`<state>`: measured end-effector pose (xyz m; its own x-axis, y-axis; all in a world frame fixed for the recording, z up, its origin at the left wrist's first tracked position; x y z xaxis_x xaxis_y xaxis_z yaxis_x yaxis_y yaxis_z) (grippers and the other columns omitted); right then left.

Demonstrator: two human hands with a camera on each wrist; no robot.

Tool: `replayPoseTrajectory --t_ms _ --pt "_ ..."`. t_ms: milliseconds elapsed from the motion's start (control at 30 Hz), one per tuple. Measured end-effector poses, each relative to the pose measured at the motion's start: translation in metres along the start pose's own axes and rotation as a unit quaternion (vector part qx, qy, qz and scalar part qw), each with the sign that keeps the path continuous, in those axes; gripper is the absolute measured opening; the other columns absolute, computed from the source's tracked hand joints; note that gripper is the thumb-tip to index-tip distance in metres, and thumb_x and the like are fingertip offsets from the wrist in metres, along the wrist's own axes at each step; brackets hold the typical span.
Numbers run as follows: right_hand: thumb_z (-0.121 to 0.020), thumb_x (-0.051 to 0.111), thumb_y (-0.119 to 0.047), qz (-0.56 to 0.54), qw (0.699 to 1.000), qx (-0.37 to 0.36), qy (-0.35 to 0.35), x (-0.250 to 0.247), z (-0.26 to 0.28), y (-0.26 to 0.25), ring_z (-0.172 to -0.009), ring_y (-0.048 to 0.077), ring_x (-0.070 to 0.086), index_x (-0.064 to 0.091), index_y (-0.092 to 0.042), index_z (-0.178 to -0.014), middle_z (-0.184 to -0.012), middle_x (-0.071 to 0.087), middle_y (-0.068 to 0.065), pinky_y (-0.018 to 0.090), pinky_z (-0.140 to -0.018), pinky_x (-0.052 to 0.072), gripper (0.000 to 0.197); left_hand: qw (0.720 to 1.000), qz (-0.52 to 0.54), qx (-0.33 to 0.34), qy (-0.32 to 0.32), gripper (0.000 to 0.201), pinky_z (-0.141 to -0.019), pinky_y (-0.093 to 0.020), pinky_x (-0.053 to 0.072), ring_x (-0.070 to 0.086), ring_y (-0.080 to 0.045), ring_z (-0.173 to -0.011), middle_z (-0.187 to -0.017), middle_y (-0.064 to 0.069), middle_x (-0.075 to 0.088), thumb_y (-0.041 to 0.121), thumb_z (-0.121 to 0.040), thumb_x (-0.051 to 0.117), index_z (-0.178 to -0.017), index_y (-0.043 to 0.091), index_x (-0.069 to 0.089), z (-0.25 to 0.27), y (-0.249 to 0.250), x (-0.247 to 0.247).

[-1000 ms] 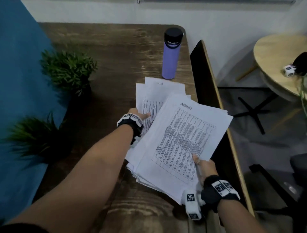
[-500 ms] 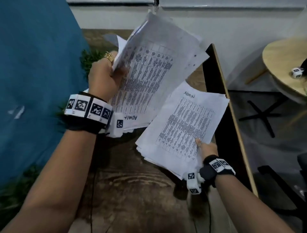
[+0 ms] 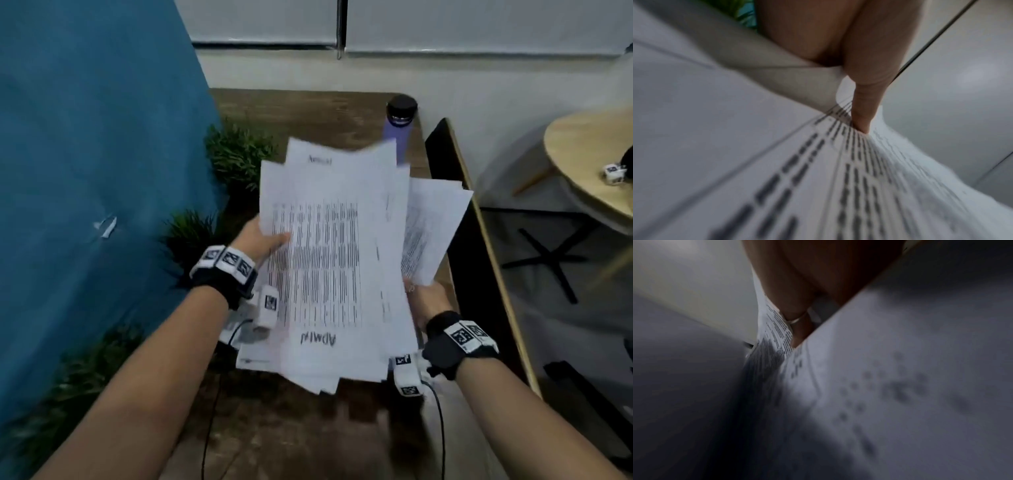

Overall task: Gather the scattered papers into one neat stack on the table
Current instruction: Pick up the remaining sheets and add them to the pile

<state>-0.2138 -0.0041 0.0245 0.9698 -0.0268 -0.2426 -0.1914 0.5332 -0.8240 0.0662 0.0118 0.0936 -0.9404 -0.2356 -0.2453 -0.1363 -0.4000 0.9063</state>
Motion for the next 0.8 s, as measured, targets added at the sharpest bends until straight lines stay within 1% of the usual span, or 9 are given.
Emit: replayPoseTrajectory --t_ms 100,233,333,400,467,533,633,733,800 --pt "-0.087 0.056 -0.001 -0.049 0.998 -0.009 -0.035 -0.003 -0.005 0.004 -0.075 0.023 0.061 0.063 -0.005 -0.096 -0.104 0.067 0.018 0.033 -0.077 0.052 0.012 0.994 -0.088 -0.068 -0.017 0.049 -0.095 -0.034 0.044 0.057 -0.023 -0.111 -0.124 -0.004 0.060 0.023 -0.084 0.066 -0.127 0.005 0.051 -0.002 -0.028 0.010" --pt "-0.091 0.050 -0.008 -0.025 0.999 0.012 -0.046 0.001 0.001 0.001 -0.057 0.019 0.056 0.060 0.006 -0.100 -0.069 0.061 0.008 0.021 -0.055 0.044 0.020 0.988 -0.095 -0.115 -0.052 0.049 -0.101 -0.034 0.041 0.054 -0.019 -0.108 -0.113 0.001 0.057 0.031 -0.086 0.063 -0.126 0.006 0.050 0.002 -0.031 0.019" --pt "-0.097 0.041 -0.015 -0.101 0.992 0.010 -0.075 0.003 0.016 -0.013 -0.048 0.019 0.045 0.053 0.005 -0.071 -0.050 0.052 0.004 0.016 -0.042 0.037 0.035 0.994 -0.025 -0.086 -0.069 0.054 -0.106 -0.037 0.039 0.055 -0.018 -0.112 -0.121 0.002 0.059 0.027 -0.079 0.071 -0.126 0.009 0.052 0.002 -0.031 0.025" --pt "-0.093 0.039 -0.051 -0.194 0.974 -0.027 -0.117 0.005 0.025 -0.025 -0.060 0.021 0.064 0.065 -0.013 -0.071 -0.060 0.070 0.000 0.020 -0.054 0.052 0.051 0.997 0.049 -0.063 -0.018 0.059 -0.105 -0.041 0.041 0.058 -0.021 -0.111 -0.119 -0.002 0.063 0.026 -0.070 0.078 -0.122 0.008 0.055 0.001 -0.031 0.026" --pt "-0.062 0.045 -0.083 -0.224 0.960 -0.055 -0.161 0.001 0.033 -0.032 -0.088 0.017 0.071 0.070 -0.030 -0.097 -0.097 0.075 0.000 0.034 -0.080 0.057 0.069 0.991 0.127 -0.020 0.036 0.049 -0.099 -0.043 0.047 0.063 -0.023 -0.105 -0.116 -0.009 0.066 0.017 -0.073 0.076 -0.117 0.008 0.057 0.007 -0.029 0.029" --pt "-0.062 0.066 -0.066 -0.148 0.963 -0.158 -0.158 0.001 0.037 -0.042 -0.093 0.002 0.068 0.064 -0.030 -0.105 -0.103 0.070 -0.006 0.032 -0.089 0.055 0.056 0.979 0.182 0.043 0.075 0.040 -0.089 -0.036 0.054 0.067 -0.015 -0.096 -0.109 -0.006 0.068 0.009 -0.078 0.072 -0.115 0.006 0.058 0.016 -0.025 0.029" --pt "-0.082 0.065 -0.008 -0.068 0.951 -0.286 -0.092 0.004 0.041 -0.056 -0.078 -0.020 0.061 0.059 -0.021 -0.101 -0.099 0.064 -0.009 0.006 -0.081 0.049 0.023 0.962 0.215 0.138 0.100 0.030 -0.073 -0.019 0.057 0.069 0.000 -0.082 -0.095 0.005 0.069 0.004 -0.079 0.070 -0.107 0.010 0.061 0.033 -0.013 0.029" --pt "-0.080 0.065 0.000 -0.092 0.937 -0.328 -0.082 -0.001 0.041 -0.060 -0.077 -0.018 0.062 0.058 -0.002 -0.110 -0.110 0.061 0.001 0.001 -0.074 0.047 0.031 0.953 0.220 0.181 0.102 0.026 -0.075 -0.021 0.057 0.069 -0.004 -0.088 -0.095 0.006 0.070 0.003 -0.077 0.071 -0.100 0.014 0.065 0.043 -0.009 0.022" --pt "-0.072 0.069 0.001 -0.069 0.935 -0.322 -0.131 -0.007 0.042 -0.061 -0.079 -0.016 0.063 0.056 -0.006 -0.111 -0.107 0.062 -0.004 0.002 -0.071 0.048 0.041 0.961 0.168 0.201 0.091 0.033 -0.079 -0.020 0.056 0.068 -0.001 -0.091 -0.097 0.008 0.069 0.004 -0.074 0.074 -0.101 0.017 0.063 0.049 -0.013 0.011"
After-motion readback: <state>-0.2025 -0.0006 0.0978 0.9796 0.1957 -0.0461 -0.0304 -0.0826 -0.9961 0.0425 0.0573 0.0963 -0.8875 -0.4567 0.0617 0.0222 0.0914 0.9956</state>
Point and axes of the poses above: each hand's wrist, its own z-axis away from the middle knuckle, its own x-axis out of the palm, y = z × x, the point moved 1 cm from there along -z, towards the middle knuckle
